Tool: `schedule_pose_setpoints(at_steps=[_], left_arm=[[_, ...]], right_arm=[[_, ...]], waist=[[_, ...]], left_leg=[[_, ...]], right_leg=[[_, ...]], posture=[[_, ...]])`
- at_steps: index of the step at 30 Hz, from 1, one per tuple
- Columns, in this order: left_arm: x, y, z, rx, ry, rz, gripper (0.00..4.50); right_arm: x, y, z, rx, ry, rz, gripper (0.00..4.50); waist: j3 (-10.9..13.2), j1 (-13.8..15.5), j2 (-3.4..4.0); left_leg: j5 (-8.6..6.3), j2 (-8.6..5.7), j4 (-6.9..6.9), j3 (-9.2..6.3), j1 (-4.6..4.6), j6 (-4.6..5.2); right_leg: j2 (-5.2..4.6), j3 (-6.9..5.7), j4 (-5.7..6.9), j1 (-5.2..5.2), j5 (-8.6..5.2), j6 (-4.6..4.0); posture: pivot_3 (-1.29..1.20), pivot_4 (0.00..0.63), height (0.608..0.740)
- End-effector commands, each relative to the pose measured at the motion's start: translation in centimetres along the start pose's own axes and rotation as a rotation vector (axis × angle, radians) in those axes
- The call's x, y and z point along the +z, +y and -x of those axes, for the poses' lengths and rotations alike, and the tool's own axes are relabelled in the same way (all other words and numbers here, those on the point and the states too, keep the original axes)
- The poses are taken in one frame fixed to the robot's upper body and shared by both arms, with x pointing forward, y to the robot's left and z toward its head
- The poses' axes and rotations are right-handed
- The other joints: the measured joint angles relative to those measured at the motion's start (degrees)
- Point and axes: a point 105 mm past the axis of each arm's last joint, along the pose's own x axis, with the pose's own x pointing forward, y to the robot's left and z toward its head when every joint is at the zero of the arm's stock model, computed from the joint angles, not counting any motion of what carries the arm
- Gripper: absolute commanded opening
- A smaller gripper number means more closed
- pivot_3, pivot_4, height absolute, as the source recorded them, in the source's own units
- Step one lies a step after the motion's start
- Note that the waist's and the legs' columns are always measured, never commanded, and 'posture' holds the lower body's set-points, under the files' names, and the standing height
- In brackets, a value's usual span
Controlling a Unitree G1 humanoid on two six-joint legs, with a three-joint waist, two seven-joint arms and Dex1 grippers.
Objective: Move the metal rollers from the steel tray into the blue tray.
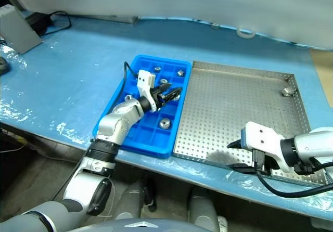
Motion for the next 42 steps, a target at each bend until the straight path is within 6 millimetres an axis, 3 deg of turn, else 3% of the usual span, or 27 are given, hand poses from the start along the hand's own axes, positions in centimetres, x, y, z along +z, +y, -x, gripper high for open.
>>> schedule_pose_setpoints(at_steps=[1,31,34,36,39,42], left_arm=[[1.1,-0.5,0.0,-0.018,-0.037,-0.022,3.33],[1.1,-0.5,0.1,-0.016,-0.036,-0.028,3.33],[1.1,-0.5,0.1,-0.015,-0.038,-0.026,3.33],[1.1,-0.4,0.2,-0.014,-0.038,-0.022,3.33],[1.0,-0.4,0.1,-0.013,-0.038,-0.02,3.33],[1.1,-0.5,0.0,-0.014,-0.039,-0.021,3.33]], right_arm=[[0.2,0.4,0.2,0.008,0.011,0.027,2.66],[-1.8,-2.0,0.8,-0.101,0.064,0.014,2.66],[1.4,-4.8,1.7,-0.235,-0.196,-0.16,2.66],[4.8,-8.5,3.6,-0.356,-0.441,-0.304,2.66],[4.5,-12.2,1.5,-0.483,-0.631,-0.47,2.66],[5.4,-14.7,1.6,-0.61,-0.704,-0.549,2.66]], waist=[[0.0,-0.04,0.0],[0.0,-0.07,0.0],[0.0,-0.53,-0.01],[0.02,-1.25,0.03],[-0.05,-1.07,-0.12],[0.02,-0.25,0.26]], left_leg=[[0.0,0.0,0.0,0.0,0.01,0.0],[0.02,0.0,0.01,0.0,0.04,0.0],[0.03,0.0,0.02,0.0,0.06,0.0],[0.04,-0.02,0.08,0.02,0.08,0.03],[0.28,-0.08,0.08,0.05,0.1,0.0],[0.46,0.1,-0.04,0.02,0.08,-0.28]], right_leg=[[0.0,0.0,0.0,0.0,0.0,0.0],[0.0,0.01,0.03,0.02,0.0,0.0],[0.0,0.01,0.07,0.02,0.0,-0.01],[0.0,0.09,0.2,-0.03,0.01,-0.02],[-0.02,0.18,0.57,-0.21,0.02,-0.05],[0.08,-0.08,0.64,-0.26,0.01,-0.07]], posture=[[-0.18,0.15,0.74],[-0.17,0.15,0.74],[-0.17,0.15,0.74],[-0.18,0.15,0.74],[-0.18,0.15,0.74],[-0.18,0.15,0.74]])
